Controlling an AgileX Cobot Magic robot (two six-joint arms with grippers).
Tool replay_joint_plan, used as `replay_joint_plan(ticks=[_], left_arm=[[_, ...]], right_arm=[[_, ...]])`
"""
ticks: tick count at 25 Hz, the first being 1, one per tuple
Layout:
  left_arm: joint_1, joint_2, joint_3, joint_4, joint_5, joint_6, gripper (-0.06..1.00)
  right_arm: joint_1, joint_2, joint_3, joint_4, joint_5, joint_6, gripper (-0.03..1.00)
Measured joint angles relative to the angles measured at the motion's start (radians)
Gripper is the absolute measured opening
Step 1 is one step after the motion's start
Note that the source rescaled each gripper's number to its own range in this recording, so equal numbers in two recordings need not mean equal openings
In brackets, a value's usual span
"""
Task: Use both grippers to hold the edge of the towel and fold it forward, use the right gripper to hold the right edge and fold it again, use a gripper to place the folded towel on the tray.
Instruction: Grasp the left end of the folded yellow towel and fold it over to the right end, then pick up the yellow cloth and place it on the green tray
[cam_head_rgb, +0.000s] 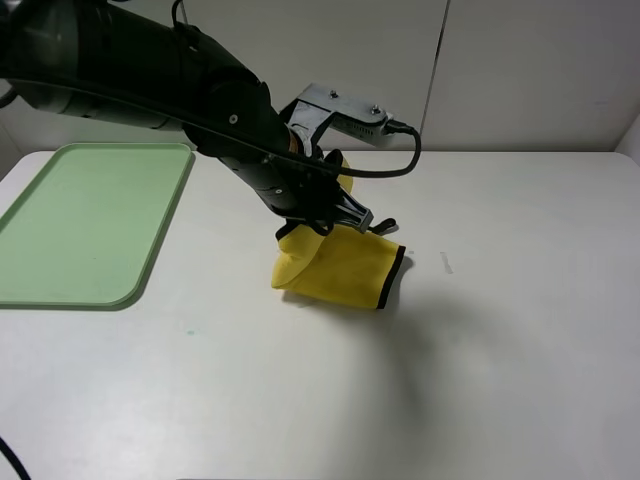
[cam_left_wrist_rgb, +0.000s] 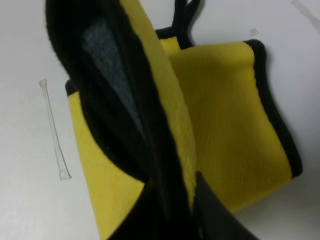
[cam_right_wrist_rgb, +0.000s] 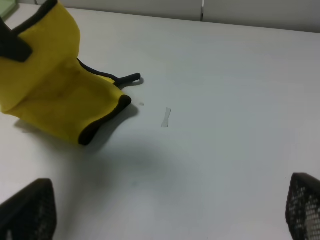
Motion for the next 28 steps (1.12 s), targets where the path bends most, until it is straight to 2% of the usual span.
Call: replay_joint_plan(ticks=[4,8,16,19,22,28], left_arm=[[0.000,0.000,0.000,0.000,-0.008,0.000,0.06],[0.000,0.000,0.000,0.000,-0.009,0.000,0.16],[0.000,0.000,0.000,0.000,-0.035,0.004,0.65],[-0.001,0.000,0.000,0.000,-0.037,0.005,0.77],[-0.011,0.000,0.000,0.000,-0.049,0.007,0.83],[-0.030,0.000,0.000,0.000,-0.061,0.004,0.85]], right_arm=[[0.000,0.000,0.000,0.000,0.000,0.000,1.00],[0.000,0.000,0.000,0.000,0.000,0.000,1.00],[0.000,0.000,0.000,0.000,0.000,0.000,1.00],[0.000,0.000,0.000,0.000,0.000,0.000,1.00],[0.000,0.000,0.000,0.000,0.000,0.000,1.00],[0.000,0.000,0.000,0.000,0.000,0.000,1.00]])
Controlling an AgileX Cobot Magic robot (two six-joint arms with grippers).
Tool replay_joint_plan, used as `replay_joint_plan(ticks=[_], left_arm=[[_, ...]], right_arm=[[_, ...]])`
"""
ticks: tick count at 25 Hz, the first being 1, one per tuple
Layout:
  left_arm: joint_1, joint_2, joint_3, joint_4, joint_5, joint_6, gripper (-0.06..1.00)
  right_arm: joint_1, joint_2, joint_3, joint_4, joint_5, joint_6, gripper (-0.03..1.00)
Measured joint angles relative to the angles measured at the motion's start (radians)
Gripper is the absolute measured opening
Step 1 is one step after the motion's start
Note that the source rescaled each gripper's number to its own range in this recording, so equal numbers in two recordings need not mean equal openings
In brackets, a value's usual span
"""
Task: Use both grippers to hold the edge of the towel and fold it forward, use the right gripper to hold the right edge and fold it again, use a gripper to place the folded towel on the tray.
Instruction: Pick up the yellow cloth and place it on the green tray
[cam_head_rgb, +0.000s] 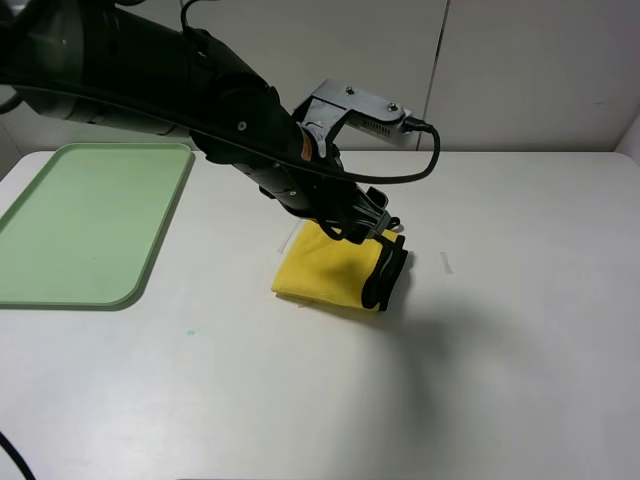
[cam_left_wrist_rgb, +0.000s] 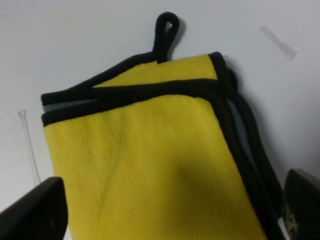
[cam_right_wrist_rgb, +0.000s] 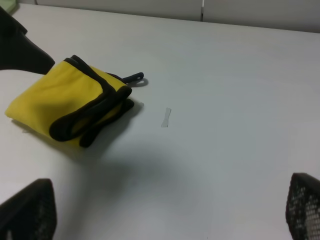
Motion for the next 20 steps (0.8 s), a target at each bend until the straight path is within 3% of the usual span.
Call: replay_joint_plan(ticks=[6,20], left_arm=[[0.011,0.000,0.012,0.001,0.027,-0.001,0.98],[0.113,0.000,0.045,0.004,0.136,-0.001,1.00]], right_arm=[[0.000,0.000,0.000,0.000,0.000,0.000,1.00],[0.000,0.000,0.000,0.001,0.000,0.000,1.00]])
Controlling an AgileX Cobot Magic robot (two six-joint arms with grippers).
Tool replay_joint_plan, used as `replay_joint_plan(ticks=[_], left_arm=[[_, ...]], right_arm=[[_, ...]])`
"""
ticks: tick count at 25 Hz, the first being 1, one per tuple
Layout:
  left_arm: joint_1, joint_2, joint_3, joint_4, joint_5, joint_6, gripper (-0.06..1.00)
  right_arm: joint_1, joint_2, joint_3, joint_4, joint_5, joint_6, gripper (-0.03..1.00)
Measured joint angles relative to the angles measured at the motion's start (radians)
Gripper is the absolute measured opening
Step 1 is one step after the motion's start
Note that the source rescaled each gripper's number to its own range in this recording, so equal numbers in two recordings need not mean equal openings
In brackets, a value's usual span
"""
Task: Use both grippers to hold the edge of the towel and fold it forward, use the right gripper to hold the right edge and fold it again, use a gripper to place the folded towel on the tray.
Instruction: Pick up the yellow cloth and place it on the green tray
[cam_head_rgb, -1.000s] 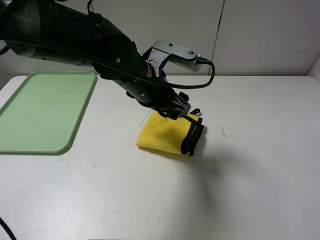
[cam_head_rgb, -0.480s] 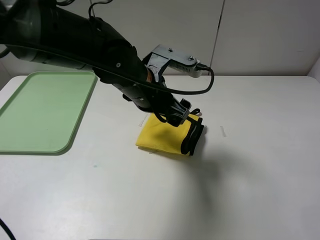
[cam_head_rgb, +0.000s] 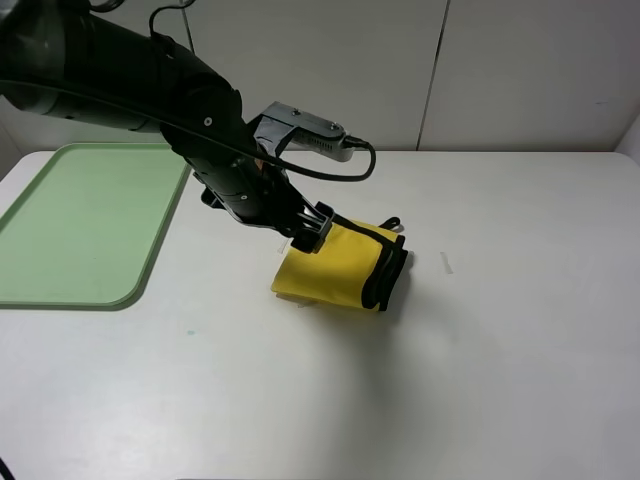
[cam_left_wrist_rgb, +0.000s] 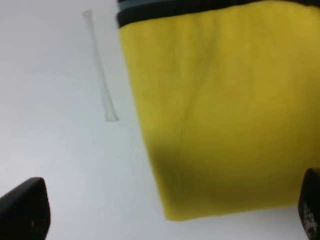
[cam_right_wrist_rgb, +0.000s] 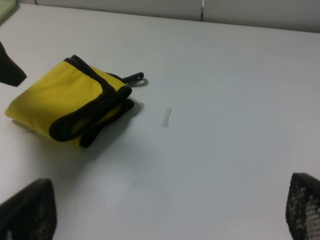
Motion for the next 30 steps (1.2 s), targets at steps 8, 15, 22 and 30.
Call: replay_joint_plan(ticks=[8,15,22,30], left_arm=[[0.031,0.059,0.000,-0.002,-0.037,0.001,1.00],[0.034,0.174,0.000,-0.004,-0.121,0.015,1.00],[0.034,0.225,0.000,-0.009,-0.202,0.016,1.00],[0.035,0.268,0.000,-0.080,-0.249,0.016,1.00]], right_arm=[[0.000,0.000,0.000,0.000,0.000,0.000,1.00],[0.000,0.000,0.000,0.000,0.000,0.000,1.00],[0.000,0.000,0.000,0.000,0.000,0.000,1.00],[0.000,0.000,0.000,0.000,0.000,0.000,1.00]])
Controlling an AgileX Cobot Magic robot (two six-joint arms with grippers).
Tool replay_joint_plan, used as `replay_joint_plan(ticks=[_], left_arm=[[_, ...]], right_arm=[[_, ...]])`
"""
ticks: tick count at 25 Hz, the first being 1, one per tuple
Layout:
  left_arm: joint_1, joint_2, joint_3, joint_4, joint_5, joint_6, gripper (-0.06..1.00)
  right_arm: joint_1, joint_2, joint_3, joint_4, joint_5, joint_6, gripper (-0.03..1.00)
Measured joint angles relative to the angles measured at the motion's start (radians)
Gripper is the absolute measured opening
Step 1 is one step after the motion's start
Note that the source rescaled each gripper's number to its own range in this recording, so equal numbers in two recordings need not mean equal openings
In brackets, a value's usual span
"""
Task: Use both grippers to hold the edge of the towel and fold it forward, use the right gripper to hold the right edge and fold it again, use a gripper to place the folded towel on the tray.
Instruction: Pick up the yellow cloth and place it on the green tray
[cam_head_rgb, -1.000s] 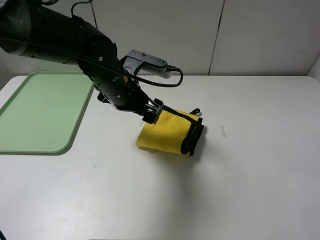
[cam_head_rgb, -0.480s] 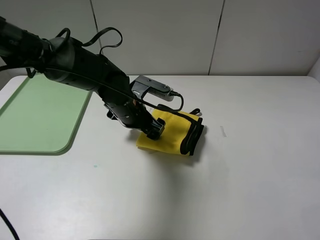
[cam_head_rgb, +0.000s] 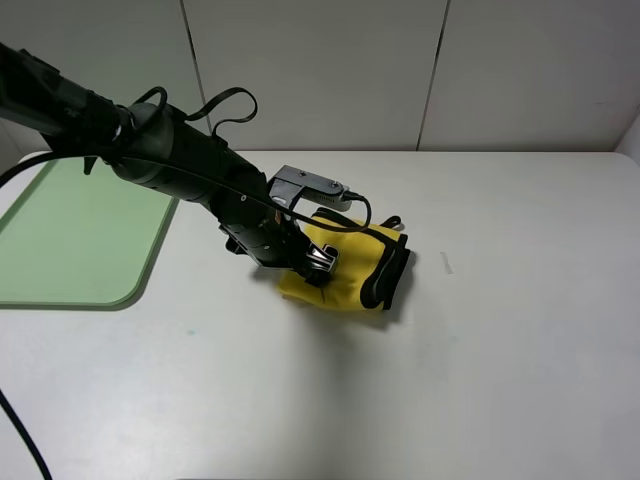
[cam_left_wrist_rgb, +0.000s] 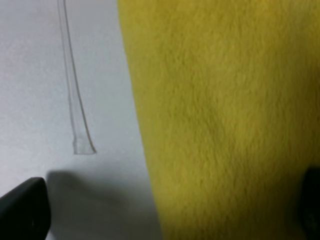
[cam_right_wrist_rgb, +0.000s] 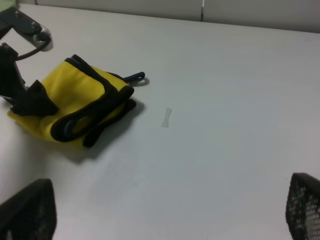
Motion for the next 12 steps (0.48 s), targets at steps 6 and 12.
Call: replay_joint_plan(ticks=[6,12], left_arm=[[0.000,0.001,0.000,-0.036,-0.008,0.005,1.00],[0.000,0.001,-0.002,-0.082,-0.019,0.011,0.82]], right_arm=[[0.000,0.000,0.000,0.000,0.000,0.000,1.00],[0.000,0.000,0.000,0.000,0.000,0.000,1.00]])
